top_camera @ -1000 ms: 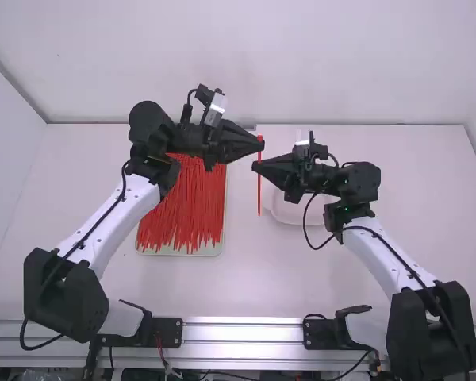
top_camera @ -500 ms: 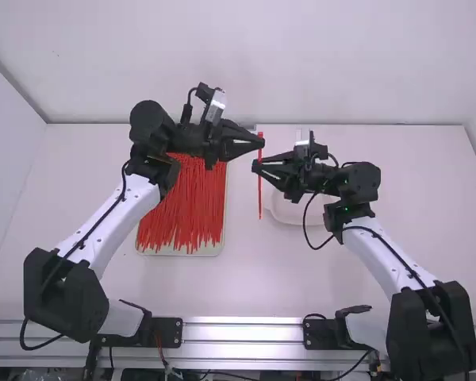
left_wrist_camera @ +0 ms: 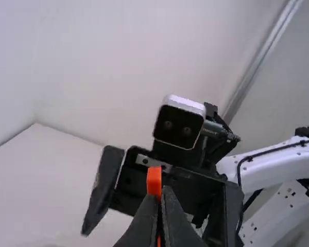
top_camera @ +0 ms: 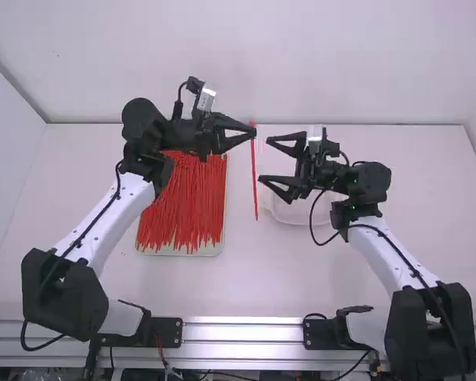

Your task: Fasten the cable tie

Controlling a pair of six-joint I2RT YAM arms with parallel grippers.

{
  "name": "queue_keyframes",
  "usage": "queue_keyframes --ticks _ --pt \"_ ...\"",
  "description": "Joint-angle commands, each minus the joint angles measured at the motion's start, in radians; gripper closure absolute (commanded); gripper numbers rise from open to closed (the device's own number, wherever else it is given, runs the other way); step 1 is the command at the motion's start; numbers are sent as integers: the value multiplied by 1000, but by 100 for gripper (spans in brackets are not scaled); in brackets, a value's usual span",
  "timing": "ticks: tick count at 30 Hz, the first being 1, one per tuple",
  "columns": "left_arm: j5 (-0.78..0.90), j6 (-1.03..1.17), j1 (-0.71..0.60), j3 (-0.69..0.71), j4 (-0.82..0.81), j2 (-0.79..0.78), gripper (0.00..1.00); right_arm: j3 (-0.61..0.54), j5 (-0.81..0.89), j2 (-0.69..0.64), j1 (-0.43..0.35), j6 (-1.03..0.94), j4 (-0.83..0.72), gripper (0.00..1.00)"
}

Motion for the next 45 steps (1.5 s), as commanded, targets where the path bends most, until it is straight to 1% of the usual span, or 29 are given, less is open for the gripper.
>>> queue_keyframes --ticks 1,3,5,7,9,11,13,17,20,23,26,28,30,31,32,34,38,42,45 --pt "-8 -47 33 46 6 -8 98 34 -35 1 -14 -16 27 1" --pt "-8 -58 54 63 -9 -8 98 33 -94 1 -21 -90 57 1" --pt "-19 -45 68 87 -61 -8 98 33 -141 1 -24 -176 59 1" --pt "-42 -11 77 111 -139 -8 98 32 -164 1 -24 -232 47 1" --pt "-71 51 85 152 -263 -8 98 32 -181 1 -24 -285 6 1" --pt "-85 91 84 177 -336 -8 98 32 -183 1 -24 -314 -18 1" --pt "-98 156 78 224 -448 -5 98 32 -183 1 -24 -377 -53 1" --pt "-145 186 88 301 -574 26 98 32 -199 2 -24 -541 -53 1" --pt "-127 183 90 348 -602 63 98 32 -268 2 -24 -695 -48 1" --pt "-128 179 85 401 -652 121 98 32 -377 2 -21 -889 -49 1" --pt "-130 179 87 435 -698 165 98 22 -374 2 -23 -947 -48 1" --pt "-131 153 90 467 -734 209 98 10 -373 2 -30 -1038 -48 1" --pt "-130 116 87 477 -731 237 98 -3 -373 2 -35 -1123 -48 1" --pt "-126 86 92 480 -719 257 98 -14 -373 2 -40 -1202 -48 1" --pt "-124 81 93 480 -717 259 98 -16 -373 2 -41 -1212 -48 1" --pt "-98 11 97 479 -687 290 98 -32 -373 2 -58 -1326 -48 1" --pt "-69 -58 96 479 -689 317 98 -51 -367 2 -74 -1423 -48 1" --pt "-23 -127 98 479 -691 324 98 -73 -348 2 -76 -1508 -48 1" --pt "-21 -182 87 479 -695 324 98 -84 -329 2 -76 -1548 -48 1"
